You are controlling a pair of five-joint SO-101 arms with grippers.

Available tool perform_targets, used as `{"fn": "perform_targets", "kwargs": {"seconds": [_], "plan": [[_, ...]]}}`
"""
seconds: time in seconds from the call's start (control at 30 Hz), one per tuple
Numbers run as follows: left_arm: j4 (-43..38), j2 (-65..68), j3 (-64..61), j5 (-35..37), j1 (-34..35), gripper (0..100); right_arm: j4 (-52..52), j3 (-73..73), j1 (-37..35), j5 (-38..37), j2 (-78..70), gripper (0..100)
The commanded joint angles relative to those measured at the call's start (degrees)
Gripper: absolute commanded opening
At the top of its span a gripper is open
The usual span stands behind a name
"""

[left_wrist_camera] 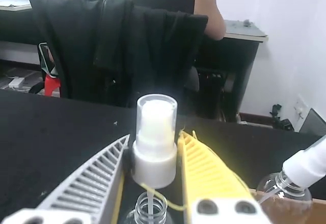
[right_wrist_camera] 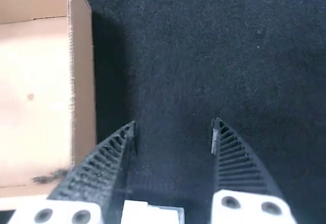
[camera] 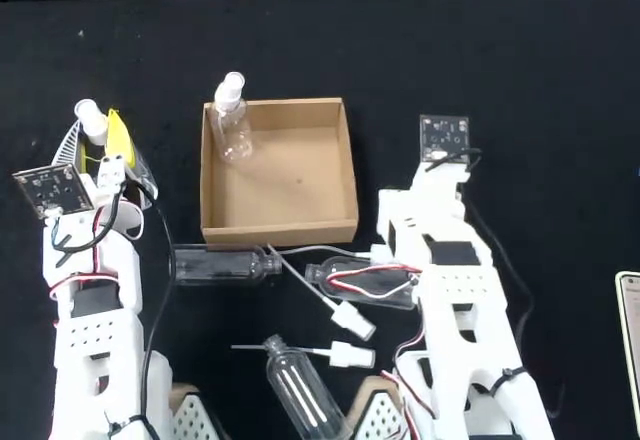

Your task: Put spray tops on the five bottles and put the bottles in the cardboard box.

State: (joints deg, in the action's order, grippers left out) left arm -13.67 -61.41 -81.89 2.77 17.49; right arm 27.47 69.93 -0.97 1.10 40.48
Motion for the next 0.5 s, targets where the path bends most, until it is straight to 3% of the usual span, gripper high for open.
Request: {"fn": "perform_targets", "kwargs": {"seconds": [0.0,0.27,0.47], "plan": [[-1.23,0.09,-0.04,-0.35,-0.4,13,-0.97,-0.84,-1.76,-0.18,3.03,20.8],[-1.23,0.53,0.75,-0.7,-1.98,13,2.64,-2.86,-1.67,-0.26,3.03,20.8],[-1.23,10.2,6.99,-0.79,-1.54,13,2.64,-2.77,-1.41,-0.26,3.03,20.8]]}}
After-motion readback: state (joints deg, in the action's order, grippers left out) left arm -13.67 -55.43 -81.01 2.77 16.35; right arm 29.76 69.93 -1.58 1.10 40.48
